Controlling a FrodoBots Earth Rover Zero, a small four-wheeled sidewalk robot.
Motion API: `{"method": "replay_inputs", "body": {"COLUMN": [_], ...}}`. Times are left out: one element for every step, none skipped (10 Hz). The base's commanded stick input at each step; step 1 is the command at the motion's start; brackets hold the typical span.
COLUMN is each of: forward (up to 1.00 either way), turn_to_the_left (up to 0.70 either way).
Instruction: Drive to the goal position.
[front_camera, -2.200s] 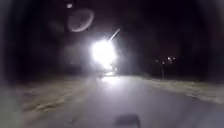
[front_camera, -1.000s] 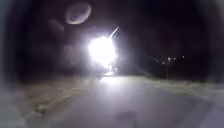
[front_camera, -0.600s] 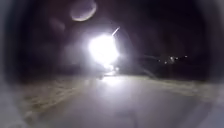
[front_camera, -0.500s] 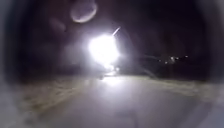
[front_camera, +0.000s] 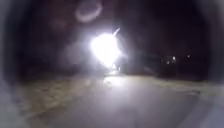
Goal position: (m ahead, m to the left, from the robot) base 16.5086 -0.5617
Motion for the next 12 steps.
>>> {"method": "replay_inputs", "body": {"forward": [1.0, 1.0, 1.0, 1.0, 1.0, 1.0, 1.0, 1.0, 1.0, 1.0, 1.0, 1.0], "turn_to_the_left": [0.08, 0.08, 0.05, 0.04, 0.04, 0.04, 0.03, 0.03, 0.03, 0.02, 0.02, 0.02]}}
